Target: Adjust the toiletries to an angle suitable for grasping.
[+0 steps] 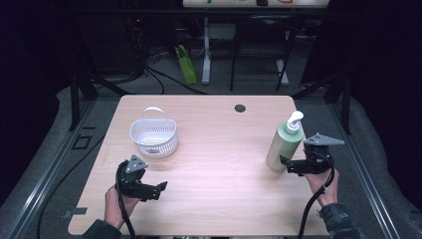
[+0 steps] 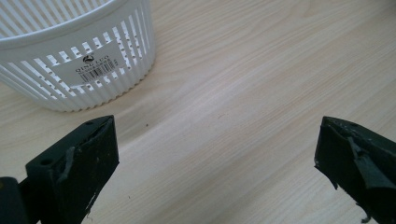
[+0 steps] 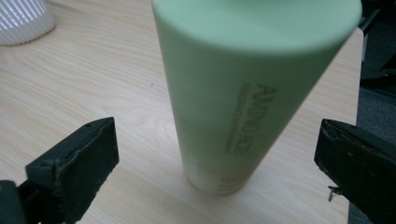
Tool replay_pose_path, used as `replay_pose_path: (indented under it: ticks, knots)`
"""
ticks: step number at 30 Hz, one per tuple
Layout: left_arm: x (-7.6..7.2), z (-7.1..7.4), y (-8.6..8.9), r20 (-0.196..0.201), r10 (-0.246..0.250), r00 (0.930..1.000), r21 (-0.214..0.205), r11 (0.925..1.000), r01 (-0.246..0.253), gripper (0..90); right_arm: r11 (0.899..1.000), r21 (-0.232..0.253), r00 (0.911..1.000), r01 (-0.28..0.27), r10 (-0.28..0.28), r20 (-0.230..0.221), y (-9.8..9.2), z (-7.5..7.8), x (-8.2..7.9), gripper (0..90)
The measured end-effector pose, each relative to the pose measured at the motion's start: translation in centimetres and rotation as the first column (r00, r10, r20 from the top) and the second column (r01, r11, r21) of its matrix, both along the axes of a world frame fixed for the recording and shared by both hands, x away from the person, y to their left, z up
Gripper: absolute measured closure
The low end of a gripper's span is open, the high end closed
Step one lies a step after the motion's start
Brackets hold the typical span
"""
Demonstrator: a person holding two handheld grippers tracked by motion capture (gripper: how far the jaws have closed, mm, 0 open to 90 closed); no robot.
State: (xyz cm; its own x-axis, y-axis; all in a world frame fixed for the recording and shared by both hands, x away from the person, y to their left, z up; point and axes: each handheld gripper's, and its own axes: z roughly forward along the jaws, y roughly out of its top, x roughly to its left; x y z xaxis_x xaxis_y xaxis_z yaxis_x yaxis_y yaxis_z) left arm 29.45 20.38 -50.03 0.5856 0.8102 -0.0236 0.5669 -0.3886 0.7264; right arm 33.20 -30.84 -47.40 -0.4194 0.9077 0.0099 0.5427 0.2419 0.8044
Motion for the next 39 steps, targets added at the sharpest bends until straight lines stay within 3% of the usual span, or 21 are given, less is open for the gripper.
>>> replay_pose_path:
  ticks: [7, 12, 18, 27, 31, 39]
  knots:
    - [0.0, 0.1, 0.1, 0.011, 0.004, 0.9999, -0.001, 1.0, -0.004, 0.0, 1.0, 0.0, 0.9995, 0.004, -0.004, 0.031, 0.1, 0.6, 1.0, 0.0]
    - [-0.1, 0.1, 0.0, 0.013, -0.003, 0.9999, 0.003, 1.0, 0.003, 0.0, 1.0, 0.027, 0.9988, -0.001, 0.0, 0.048, -0.3, 1.1, 1.9, 0.0]
    - [0.0, 0.1, 0.0, 0.013, 0.003, 0.9999, -0.001, 1.0, -0.003, 0.0, 1.0, 0.024, 0.9984, -0.012, 0.01, 0.056, -0.1, 1.2, 2.6, 0.0]
    - [0.0, 0.0, 0.1, 0.01, 0.002, 0.9999, 0.0, 1.0, -0.002, 0.0, 0.998, 0.065, 0.9968, -0.009, 0.004, 0.08, -0.5, 1.9, 3.7, 0.0]
    - [0.0, 0.0, 0.0, 0.008, 0.001, 1.0, 0.001, 1.0, -0.001, 0.0, 0.998, 0.061, 0.9974, -0.019, 0.014, 0.071, -0.4, 1.8, 3.9, 0.0]
    - [0.0, 0.0, 0.0, 0.009, 0.0, 1.0, 0.002, 1.0, 0.0, 0.0, 0.999, 0.044, 0.9971, -0.031, 0.028, 0.07, 0.0, 2.0, 3.9, 10.9]
